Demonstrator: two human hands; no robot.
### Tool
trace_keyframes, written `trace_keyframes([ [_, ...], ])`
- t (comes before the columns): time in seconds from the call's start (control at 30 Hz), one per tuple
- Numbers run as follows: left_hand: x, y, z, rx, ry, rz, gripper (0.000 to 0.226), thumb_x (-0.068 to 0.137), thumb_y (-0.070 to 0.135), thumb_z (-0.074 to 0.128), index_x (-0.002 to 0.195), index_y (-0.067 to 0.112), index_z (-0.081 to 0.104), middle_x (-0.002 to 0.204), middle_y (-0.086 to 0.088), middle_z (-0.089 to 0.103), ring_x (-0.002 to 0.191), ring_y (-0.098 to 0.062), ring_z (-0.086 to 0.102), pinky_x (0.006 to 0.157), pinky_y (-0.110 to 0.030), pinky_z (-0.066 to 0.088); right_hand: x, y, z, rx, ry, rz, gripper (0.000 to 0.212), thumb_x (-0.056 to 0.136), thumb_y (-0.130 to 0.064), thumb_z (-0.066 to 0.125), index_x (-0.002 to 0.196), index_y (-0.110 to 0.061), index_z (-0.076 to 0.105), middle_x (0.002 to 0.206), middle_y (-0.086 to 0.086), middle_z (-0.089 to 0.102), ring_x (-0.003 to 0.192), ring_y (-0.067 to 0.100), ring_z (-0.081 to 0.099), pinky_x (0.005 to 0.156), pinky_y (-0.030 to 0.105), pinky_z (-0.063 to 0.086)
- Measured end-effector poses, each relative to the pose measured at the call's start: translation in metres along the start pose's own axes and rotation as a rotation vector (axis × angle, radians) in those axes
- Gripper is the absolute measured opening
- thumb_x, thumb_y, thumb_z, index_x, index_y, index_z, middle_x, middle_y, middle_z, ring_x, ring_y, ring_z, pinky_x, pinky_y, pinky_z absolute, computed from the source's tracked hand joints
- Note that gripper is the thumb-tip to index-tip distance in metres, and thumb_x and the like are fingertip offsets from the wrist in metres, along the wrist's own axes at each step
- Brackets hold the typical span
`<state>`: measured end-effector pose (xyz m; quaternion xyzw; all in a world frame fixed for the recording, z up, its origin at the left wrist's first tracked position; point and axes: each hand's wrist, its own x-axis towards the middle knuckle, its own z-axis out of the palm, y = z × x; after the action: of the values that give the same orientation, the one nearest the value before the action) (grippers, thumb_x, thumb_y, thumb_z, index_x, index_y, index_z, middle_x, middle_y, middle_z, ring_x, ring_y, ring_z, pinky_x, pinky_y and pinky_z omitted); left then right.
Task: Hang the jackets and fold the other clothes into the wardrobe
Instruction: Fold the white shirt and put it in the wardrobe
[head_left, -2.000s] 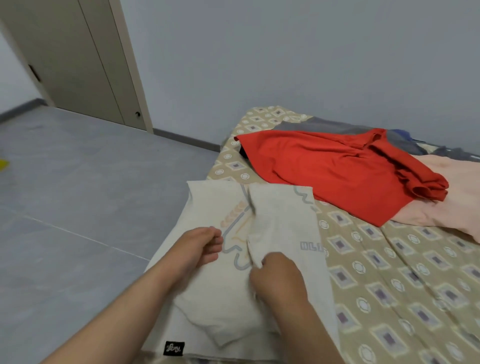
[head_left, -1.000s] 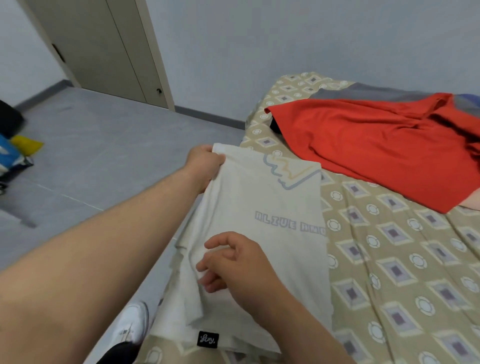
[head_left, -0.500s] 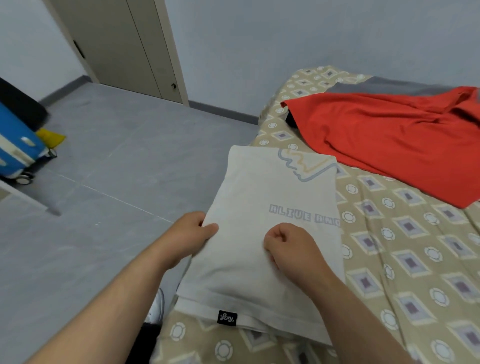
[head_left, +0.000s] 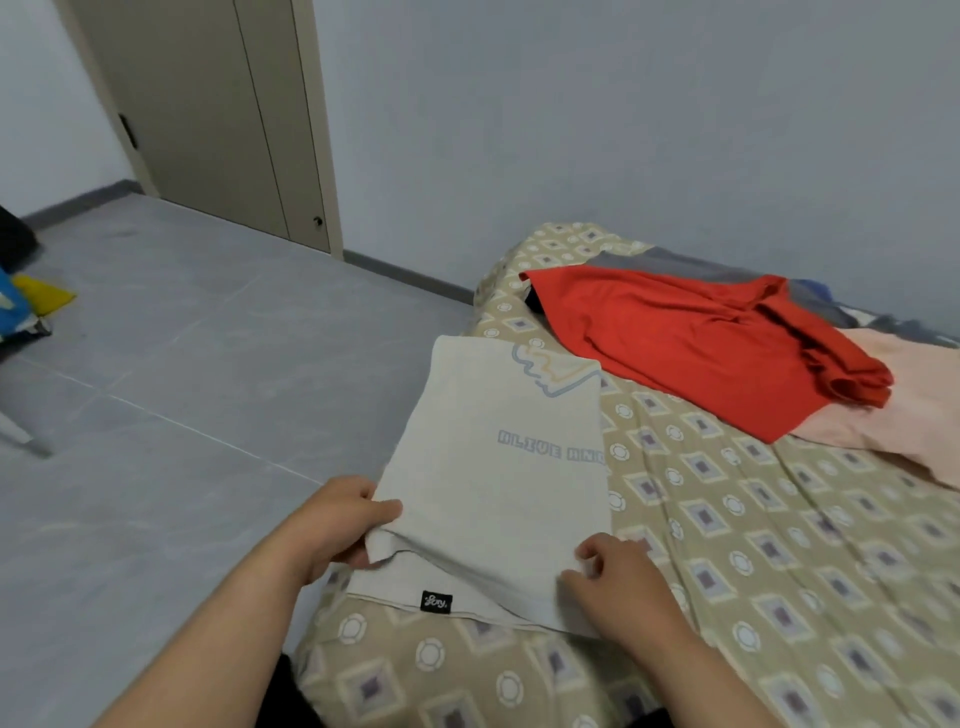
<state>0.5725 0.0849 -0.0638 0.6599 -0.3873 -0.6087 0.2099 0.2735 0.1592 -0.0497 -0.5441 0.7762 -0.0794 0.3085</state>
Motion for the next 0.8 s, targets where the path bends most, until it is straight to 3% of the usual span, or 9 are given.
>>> trace_keyframes([
  [0.1,-0.004,-0.003,-0.003,-0.218,-0.040,-0.223,0.017,0.093,0.013,0.063,0.078,0.007,0.061,0.050,-0.004,0.052,0.033,-0.009,0.045,0.031,-0.013,0.034,-0.007,-0.001,-0.002,-0.029,-0.004,0.093,0.035,0.080,-0.034,0.059,0.109,-0.018,0.049,0.110,0.006,0.057,0.094,0.023,0.058,0.078,0.031,0.047],
  [0.17,-0.007,-0.011,-0.007,-0.079,-0.066,-0.289,0.023,0.092,0.023,0.066,0.074,0.012,0.056,0.047,0.000,0.042,0.033,-0.007,0.035,0.033,-0.010,0.024,-0.009,0.000,-0.004,0.010,-0.029,0.177,0.044,0.080,-0.031,0.057,0.118,-0.013,0.044,0.115,0.007,0.059,0.095,0.023,0.056,0.074,0.031,0.045],
  [0.23,-0.013,-0.021,-0.006,0.168,-0.005,-0.244,0.025,0.089,0.028,0.069,0.076,0.011,0.055,0.044,0.001,0.042,0.035,-0.010,0.033,0.037,-0.013,0.022,-0.007,0.002,-0.004,0.110,-0.048,0.263,0.052,0.083,-0.031,0.058,0.127,-0.008,0.040,0.119,0.008,0.059,0.096,0.023,0.055,0.073,0.029,0.043],
  [0.3,-0.014,-0.029,-0.004,0.206,0.126,-0.096,0.030,0.086,0.025,0.072,0.068,0.010,0.053,0.043,0.000,0.046,0.038,-0.015,0.039,0.043,-0.017,0.028,-0.006,0.000,-0.002,0.322,-0.053,0.326,0.048,0.085,-0.028,0.058,0.124,-0.003,0.045,0.111,0.009,0.060,0.094,0.026,0.058,0.068,0.029,0.045],
  [0.4,-0.015,-0.022,0.002,0.055,0.177,0.066,0.032,0.089,0.027,0.067,0.068,0.009,0.052,0.062,-0.008,0.057,0.056,-0.021,0.052,0.060,-0.028,0.042,0.002,0.002,0.004,0.492,-0.066,0.385,0.033,0.091,-0.025,0.055,0.114,-0.002,0.054,0.103,0.010,0.063,0.091,0.027,0.062,0.070,0.029,0.048],
  [0.5,-0.011,-0.017,0.008,-0.021,0.132,0.043,0.025,0.094,0.023,0.063,0.082,0.001,0.065,0.081,-0.012,0.071,0.072,-0.026,0.066,0.072,-0.033,0.052,0.013,0.008,0.011,0.538,-0.018,0.395,0.027,0.096,-0.017,0.052,0.116,0.001,0.055,0.109,0.016,0.064,0.097,0.033,0.062,0.080,0.034,0.051],
  [0.63,-0.012,-0.018,0.017,-0.084,0.092,-0.033,0.022,0.094,0.020,0.064,0.101,-0.001,0.066,0.094,-0.016,0.072,0.078,-0.026,0.068,0.061,-0.027,0.051,0.018,0.011,0.011,0.640,-0.031,0.456,0.009,0.094,-0.003,0.050,0.099,0.003,0.055,0.106,0.025,0.064,0.096,0.039,0.065,0.060,0.036,0.053],
  [0.73,-0.016,-0.022,0.020,-0.011,0.105,-0.046,0.030,0.096,0.020,0.059,0.115,-0.003,0.063,0.112,-0.019,0.069,0.100,-0.031,0.066,0.086,-0.036,0.054,0.016,0.011,0.010,0.624,-0.023,0.435,0.011,0.092,-0.002,0.050,0.097,0.006,0.055,0.105,0.028,0.064,0.097,0.042,0.065,0.057,0.034,0.045],
  [0.8,-0.020,-0.024,0.022,0.003,0.151,-0.053,0.033,0.100,0.017,0.051,0.123,-0.005,0.058,0.120,-0.020,0.064,0.109,-0.033,0.062,0.093,-0.037,0.049,0.013,0.008,0.007,0.650,-0.013,0.422,0.010,0.091,-0.002,0.048,0.096,0.004,0.054,0.099,0.026,0.063,0.086,0.038,0.063,0.053,0.033,0.043],
])
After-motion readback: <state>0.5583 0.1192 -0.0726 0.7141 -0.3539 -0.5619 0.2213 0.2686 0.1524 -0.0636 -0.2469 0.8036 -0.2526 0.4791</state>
